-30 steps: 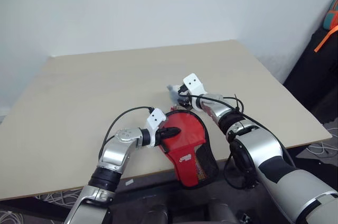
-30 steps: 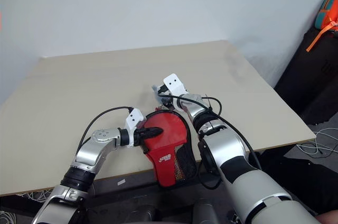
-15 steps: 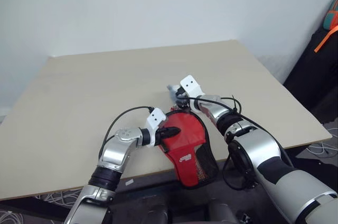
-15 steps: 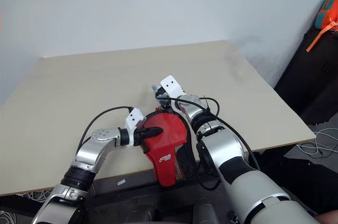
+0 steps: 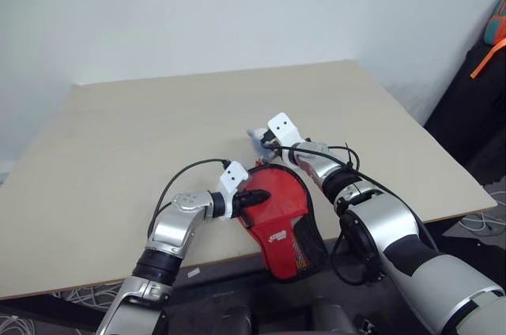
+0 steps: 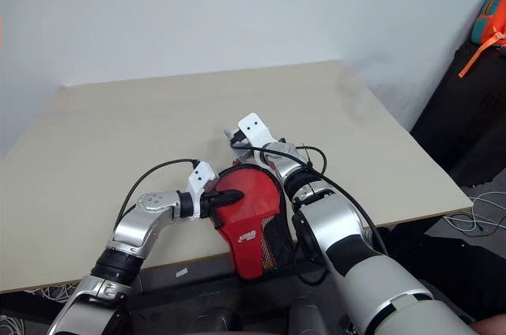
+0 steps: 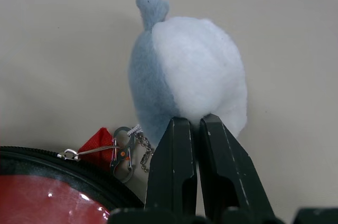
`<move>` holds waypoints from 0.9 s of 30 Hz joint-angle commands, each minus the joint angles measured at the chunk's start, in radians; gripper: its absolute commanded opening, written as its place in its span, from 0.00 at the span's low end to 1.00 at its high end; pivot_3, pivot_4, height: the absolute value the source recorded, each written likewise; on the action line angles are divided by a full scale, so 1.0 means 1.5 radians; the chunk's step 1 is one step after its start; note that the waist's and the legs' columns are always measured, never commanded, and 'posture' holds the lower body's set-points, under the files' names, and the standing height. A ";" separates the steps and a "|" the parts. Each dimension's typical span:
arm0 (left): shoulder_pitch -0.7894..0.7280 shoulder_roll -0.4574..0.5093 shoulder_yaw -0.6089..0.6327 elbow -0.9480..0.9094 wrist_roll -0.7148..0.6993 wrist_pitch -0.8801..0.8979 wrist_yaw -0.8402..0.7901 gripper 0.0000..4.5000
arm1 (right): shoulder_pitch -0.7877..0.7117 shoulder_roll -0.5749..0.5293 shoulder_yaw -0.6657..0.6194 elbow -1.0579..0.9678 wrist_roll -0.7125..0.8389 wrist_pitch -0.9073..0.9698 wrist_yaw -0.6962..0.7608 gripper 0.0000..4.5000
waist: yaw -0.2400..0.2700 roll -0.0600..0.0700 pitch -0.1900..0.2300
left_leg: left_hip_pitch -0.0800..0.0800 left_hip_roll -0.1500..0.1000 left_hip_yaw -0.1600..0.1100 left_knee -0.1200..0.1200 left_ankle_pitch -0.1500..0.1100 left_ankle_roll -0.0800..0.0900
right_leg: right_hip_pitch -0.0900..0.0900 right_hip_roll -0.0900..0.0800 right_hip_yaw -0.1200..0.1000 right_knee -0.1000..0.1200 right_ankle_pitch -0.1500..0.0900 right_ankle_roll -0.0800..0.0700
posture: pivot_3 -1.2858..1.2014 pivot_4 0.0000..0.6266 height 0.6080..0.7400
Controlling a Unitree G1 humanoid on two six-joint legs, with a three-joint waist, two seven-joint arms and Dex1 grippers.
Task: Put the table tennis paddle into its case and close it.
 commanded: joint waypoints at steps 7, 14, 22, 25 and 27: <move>0.009 0.016 -0.010 0.027 0.012 0.024 0.002 0.00 | -0.008 -0.022 -0.004 -0.020 -0.004 -0.012 -0.005 0.01 | 0.000 0.000 0.000 | 0.000 0.000 0.000 0.000 0.000 0.000 | 0.000 0.000 0.000 0.000 0.000 0.000 | 0.52 0.00 0.68; -0.007 0.009 -0.017 0.058 0.018 0.011 0.000 0.00 | 0.010 -0.085 0.001 -0.062 -0.001 -0.014 0.032 0.01 | 0.001 0.000 0.000 | 0.000 -0.001 -0.001 0.001 0.000 0.000 | 0.002 0.000 -0.001 0.000 0.000 0.000 | 0.52 0.00 0.68; -0.028 -0.007 -0.034 0.095 0.021 0.000 -0.010 0.00 | 0.133 -0.179 0.020 -0.292 0.003 0.074 0.119 0.01 | 0.007 0.000 0.000 | 0.000 -0.002 -0.004 0.003 0.000 0.000 | 0.004 -0.001 -0.003 -0.001 -0.001 0.001 | 0.52 0.00 0.68; -0.037 -0.012 -0.042 0.109 0.025 -0.008 -0.017 0.00 | 0.226 -0.219 0.026 -0.479 0.007 0.167 0.154 0.01 | 0.017 0.000 0.000 | 0.000 -0.002 -0.004 0.003 0.000 0.000 | 0.004 -0.001 -0.004 -0.001 -0.002 0.003 | 0.52 0.00 0.68; -0.041 -0.014 -0.045 0.118 0.025 -0.013 -0.019 0.00 | 0.273 -0.238 0.027 -0.580 0.008 0.226 0.164 0.01 | 0.020 0.001 0.000 | 0.000 -0.002 -0.004 0.003 0.000 0.000 | 0.003 -0.001 -0.003 -0.001 -0.002 0.004 | 0.52 0.00 0.68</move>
